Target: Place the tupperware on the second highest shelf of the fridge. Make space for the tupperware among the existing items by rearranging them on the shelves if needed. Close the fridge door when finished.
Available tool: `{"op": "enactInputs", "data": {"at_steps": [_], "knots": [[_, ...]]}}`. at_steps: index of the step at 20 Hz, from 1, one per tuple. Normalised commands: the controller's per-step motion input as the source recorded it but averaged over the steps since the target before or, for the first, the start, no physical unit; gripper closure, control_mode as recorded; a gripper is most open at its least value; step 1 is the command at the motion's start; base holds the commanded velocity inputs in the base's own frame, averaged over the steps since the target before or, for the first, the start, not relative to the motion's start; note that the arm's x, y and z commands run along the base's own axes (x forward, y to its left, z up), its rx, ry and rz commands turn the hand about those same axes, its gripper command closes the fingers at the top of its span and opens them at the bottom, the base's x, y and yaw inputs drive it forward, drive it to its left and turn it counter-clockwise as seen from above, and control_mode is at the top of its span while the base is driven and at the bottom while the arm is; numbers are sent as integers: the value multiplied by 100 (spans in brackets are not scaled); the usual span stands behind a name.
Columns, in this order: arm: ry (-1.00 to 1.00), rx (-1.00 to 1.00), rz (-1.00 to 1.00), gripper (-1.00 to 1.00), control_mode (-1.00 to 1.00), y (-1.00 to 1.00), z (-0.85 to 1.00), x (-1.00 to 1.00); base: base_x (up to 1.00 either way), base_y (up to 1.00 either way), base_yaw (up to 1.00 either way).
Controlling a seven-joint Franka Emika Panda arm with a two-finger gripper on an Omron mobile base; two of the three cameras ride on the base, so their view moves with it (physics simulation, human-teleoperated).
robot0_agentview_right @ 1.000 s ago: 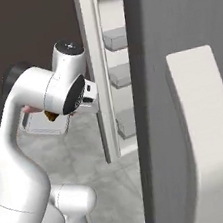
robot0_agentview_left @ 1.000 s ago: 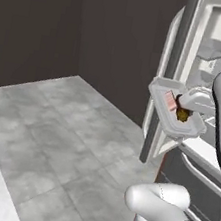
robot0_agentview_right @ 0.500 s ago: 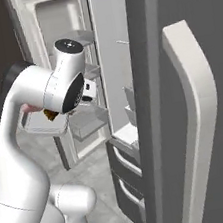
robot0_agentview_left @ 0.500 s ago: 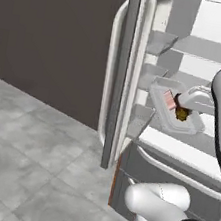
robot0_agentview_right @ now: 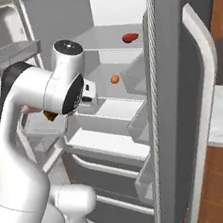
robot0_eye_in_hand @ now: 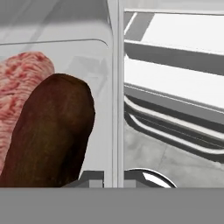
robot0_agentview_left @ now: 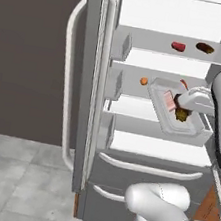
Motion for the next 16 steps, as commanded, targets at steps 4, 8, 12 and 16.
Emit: {"op": "enactInputs", "data": {"at_steps": [4, 8, 12, 16], "knots": [[0, 0, 0, 100, 100, 0, 0, 0, 61, 44, -62], [0, 0, 0, 100, 100, 0, 0, 0, 61, 13, -44], [0, 0, 0, 100, 100, 0, 0, 0, 64, 0, -26], [0, 0, 0, 100, 100, 0, 0, 0, 80, 16, -10]]}}
